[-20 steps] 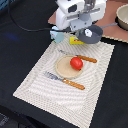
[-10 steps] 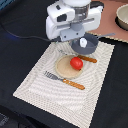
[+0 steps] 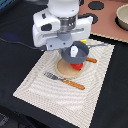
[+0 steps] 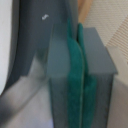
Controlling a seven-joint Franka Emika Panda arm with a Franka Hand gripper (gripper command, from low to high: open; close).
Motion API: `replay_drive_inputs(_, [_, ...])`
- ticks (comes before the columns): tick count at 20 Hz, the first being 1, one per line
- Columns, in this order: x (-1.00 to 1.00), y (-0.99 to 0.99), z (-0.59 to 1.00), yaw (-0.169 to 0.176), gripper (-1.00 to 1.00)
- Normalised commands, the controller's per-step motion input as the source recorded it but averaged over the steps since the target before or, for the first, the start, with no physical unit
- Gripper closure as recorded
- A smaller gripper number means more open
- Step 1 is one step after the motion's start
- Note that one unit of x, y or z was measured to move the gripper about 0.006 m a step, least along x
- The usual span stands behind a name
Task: Interact with the objects in diverse but meaningful ways.
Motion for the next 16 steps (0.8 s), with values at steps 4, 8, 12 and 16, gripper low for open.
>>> replay_drive_inputs(4, [-0.92, -0.01, 0.53, 0.011, 1.00])
replay_drive_inputs(8, [-1.00, 0.00, 0.46, 0.003, 1.00])
replay_drive_inputs(12, [-1.00, 0.00, 0.23, 0.001, 1.00])
replay_drive_inputs(16, [-1.00, -0.06, 0.00, 0.000, 1.00])
